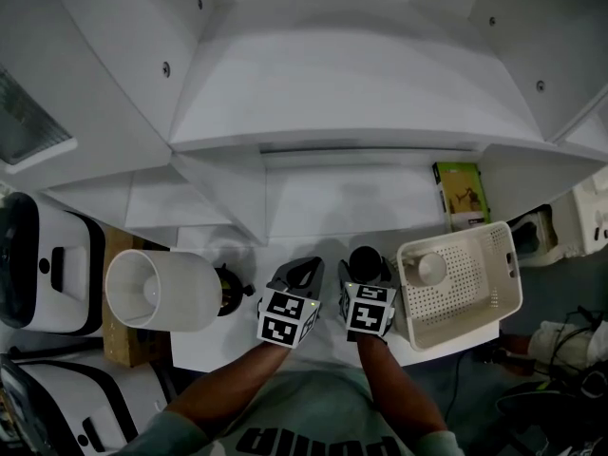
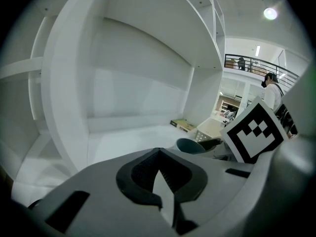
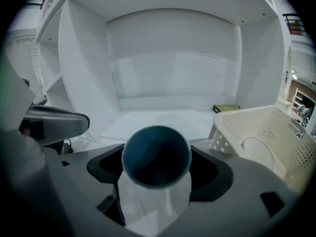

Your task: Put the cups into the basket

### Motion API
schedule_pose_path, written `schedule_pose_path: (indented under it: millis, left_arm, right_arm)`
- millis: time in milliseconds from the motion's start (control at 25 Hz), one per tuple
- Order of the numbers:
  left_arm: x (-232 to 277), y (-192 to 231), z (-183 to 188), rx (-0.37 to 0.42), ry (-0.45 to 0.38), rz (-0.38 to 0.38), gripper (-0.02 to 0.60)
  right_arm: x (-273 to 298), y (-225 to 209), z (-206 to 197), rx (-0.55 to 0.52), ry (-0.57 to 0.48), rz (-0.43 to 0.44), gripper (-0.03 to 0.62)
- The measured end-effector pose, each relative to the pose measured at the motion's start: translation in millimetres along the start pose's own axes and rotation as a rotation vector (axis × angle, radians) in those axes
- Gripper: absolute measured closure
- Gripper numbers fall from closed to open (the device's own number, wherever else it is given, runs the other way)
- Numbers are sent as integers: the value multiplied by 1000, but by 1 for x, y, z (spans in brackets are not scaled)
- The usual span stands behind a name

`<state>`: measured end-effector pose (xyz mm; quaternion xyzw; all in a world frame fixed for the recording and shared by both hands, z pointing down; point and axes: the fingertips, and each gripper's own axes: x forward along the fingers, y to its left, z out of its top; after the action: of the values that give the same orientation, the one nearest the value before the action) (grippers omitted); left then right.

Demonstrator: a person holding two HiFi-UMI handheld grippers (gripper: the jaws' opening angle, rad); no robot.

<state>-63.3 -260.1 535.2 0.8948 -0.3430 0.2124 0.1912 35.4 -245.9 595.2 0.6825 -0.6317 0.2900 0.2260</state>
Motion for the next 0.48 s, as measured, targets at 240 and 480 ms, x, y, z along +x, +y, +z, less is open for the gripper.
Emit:
schedule_pose_path:
  millis: [240,480]
  left_arm:
    - [-8,-5,3,3,-20,11,575]
    - [-24,-10,1,1,-39,24,575]
  right_arm:
    - [-14,7,-1,-6,-12,22,218]
    - [-46,20,16,-25,-67,77,218]
